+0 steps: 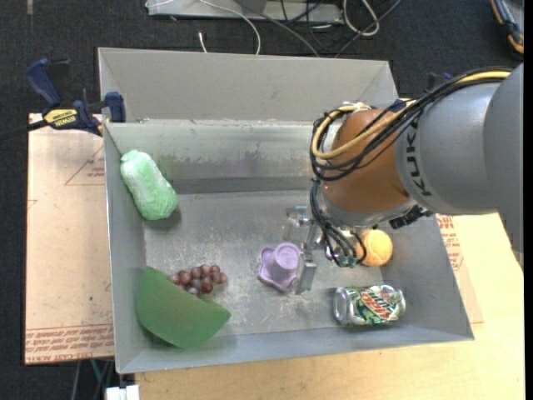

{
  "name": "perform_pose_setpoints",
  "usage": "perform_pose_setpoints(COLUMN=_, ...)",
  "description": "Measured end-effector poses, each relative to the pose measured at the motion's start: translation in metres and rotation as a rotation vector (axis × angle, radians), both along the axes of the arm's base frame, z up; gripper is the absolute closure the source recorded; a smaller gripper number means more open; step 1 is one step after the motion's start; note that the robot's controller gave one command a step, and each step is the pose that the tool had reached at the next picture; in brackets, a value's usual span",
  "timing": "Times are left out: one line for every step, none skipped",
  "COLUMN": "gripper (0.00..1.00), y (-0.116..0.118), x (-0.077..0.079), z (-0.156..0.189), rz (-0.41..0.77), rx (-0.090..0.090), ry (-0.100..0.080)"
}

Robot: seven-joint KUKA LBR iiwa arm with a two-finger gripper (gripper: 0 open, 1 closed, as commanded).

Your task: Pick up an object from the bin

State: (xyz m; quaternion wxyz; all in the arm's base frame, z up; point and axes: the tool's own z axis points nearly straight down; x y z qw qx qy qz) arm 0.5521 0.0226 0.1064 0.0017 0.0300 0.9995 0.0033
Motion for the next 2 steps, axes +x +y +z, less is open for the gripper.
perform_pose_setpoints(gripper=0.00, y=-0.033, x=-0.027, z=-0.004, rz=0.219, rx=-0.005, ry=0.001)
perform_pose_setpoints(gripper=0.00, y=0.009, x=0.006, z=-0.007, rz=0.039, rx=0.002, ry=-0.004)
